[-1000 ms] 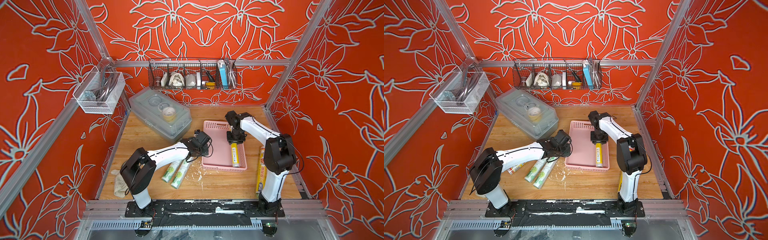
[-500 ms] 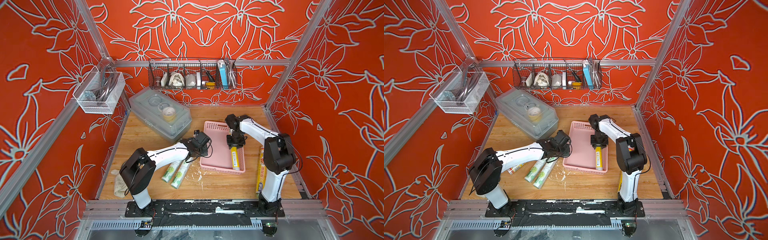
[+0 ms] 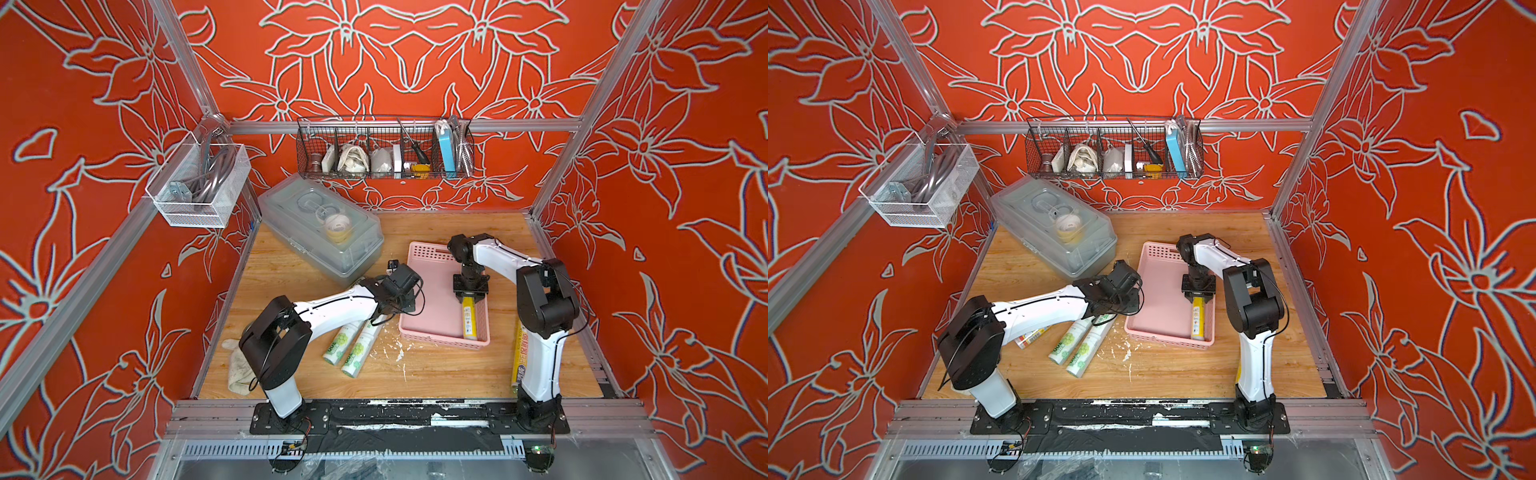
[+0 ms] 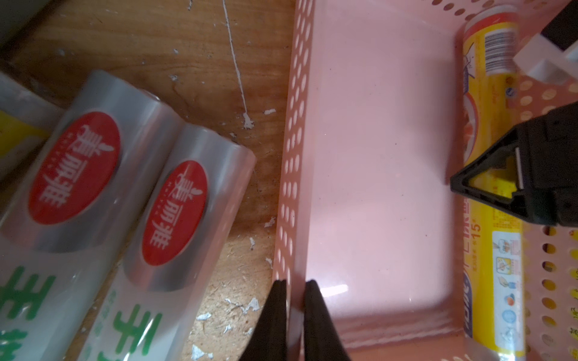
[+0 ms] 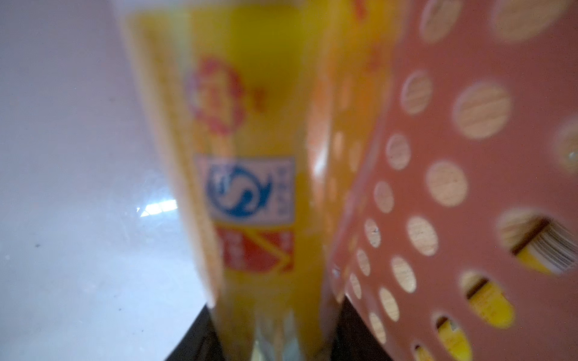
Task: Put the plastic wrap into the basket
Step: Place the plastic wrap in the basket, then pick up the plastic wrap from the center of the board.
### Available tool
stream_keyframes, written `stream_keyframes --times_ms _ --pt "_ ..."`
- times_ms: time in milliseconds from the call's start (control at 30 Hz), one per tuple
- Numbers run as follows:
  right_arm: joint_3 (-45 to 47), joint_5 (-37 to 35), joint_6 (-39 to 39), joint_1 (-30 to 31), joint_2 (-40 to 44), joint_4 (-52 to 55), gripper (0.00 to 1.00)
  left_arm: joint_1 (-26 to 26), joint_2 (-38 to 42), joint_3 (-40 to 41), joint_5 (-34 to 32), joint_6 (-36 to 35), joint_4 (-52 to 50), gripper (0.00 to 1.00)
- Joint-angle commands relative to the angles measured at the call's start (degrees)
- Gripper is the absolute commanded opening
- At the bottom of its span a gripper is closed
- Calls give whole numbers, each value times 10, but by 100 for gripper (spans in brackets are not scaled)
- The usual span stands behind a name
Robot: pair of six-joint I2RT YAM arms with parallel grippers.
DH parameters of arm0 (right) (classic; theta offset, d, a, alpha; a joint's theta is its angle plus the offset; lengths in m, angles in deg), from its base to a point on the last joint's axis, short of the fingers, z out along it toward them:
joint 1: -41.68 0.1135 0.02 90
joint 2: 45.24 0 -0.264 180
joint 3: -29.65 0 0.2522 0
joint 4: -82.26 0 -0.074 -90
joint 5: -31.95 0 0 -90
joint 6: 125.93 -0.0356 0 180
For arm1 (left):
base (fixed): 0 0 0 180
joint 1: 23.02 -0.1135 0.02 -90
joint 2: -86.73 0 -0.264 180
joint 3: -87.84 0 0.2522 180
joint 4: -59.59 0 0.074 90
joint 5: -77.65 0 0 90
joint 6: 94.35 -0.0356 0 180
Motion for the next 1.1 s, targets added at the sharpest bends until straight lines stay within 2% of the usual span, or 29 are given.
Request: stream_keyframes --times_ms 0,167,600,800,833,933,1067 --pt "-13 -28 -21 -4 17 11 49 3 15 14 -14 10 -5 15" --pt "-13 -50 -15 -3 63 34 55 13 21 18 -22 17 1 19" --pt "-3 -23 13 1 183 55 54 41 45 12 -38 16 -8 22" --pt "13 9 41 2 228 43 53 37 92 0 -81 -50 -102 29" --pt "14 9 44 2 235 45 53 34 102 -1 -80 -69 -120 29" --pt "17 19 60 2 252 42 53 15 143 15 -67 -123 -154 39" --pt "25 40 81 2 276 35 53 -26 202 42 -29 -181 -186 45"
